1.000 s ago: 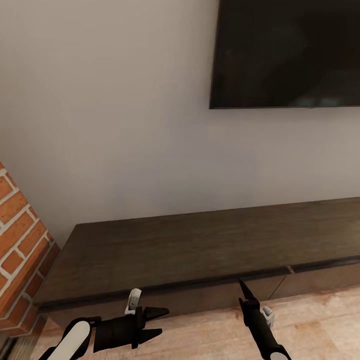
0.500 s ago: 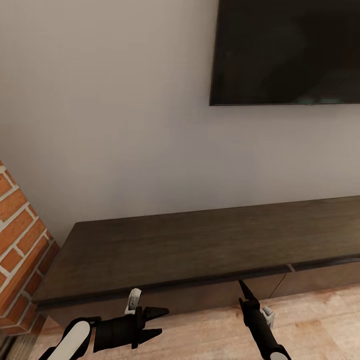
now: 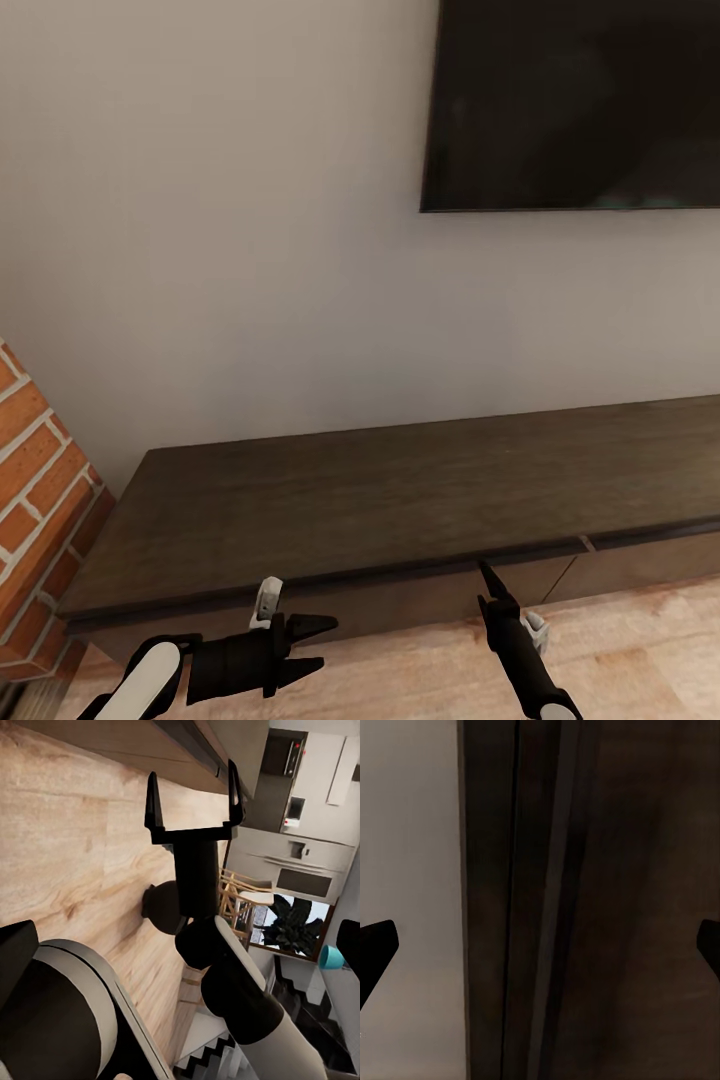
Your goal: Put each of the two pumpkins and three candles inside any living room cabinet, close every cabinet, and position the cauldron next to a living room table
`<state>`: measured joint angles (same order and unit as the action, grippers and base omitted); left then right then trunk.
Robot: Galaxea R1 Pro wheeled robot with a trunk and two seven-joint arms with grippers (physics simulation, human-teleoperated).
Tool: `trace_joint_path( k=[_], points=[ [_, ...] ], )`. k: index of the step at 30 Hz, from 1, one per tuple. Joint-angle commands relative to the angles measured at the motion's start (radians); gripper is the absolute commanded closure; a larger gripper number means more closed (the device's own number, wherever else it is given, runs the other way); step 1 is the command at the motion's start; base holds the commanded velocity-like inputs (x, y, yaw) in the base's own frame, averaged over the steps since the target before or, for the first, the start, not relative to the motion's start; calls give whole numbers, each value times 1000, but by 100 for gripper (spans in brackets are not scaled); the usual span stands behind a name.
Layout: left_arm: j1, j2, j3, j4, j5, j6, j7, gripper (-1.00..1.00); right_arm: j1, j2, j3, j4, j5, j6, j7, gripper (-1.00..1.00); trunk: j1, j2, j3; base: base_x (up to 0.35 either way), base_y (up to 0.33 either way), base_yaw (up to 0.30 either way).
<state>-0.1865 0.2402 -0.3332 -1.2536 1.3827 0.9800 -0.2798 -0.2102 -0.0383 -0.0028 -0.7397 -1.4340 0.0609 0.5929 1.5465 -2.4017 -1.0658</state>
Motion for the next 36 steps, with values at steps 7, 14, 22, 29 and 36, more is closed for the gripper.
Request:
trace_joint_path(
  k=[7, 14, 22, 29, 36],
  points=[
    [-1, 1, -1, 0, -8, 0, -9, -100, 0, 0, 0, 0, -10, 10, 4, -100, 0, 0, -1, 30, 0, 0],
    [-1, 1, -1, 0, -7, 0, -9, -100, 0, 0, 0, 1, -10, 14, 3, -100, 0, 0, -1, 62, 0, 0],
    [-1, 1, -1, 0, -7, 0, -9, -100, 0, 0, 0, 2, -8, 17, -1, -100, 0, 0, -1, 4, 0, 0],
    [-1, 1, -1, 0, -7, 0, -9, -100, 0, 0, 0, 5, -8, 17, -4, -100, 0, 0, -1, 0, 0, 0],
    [-1, 1, -1, 0, -7, 0, -9, -100, 0, 0, 0, 5, -7, 17, -5, -100, 0, 0, -1, 81, 0, 0]
  ],
)
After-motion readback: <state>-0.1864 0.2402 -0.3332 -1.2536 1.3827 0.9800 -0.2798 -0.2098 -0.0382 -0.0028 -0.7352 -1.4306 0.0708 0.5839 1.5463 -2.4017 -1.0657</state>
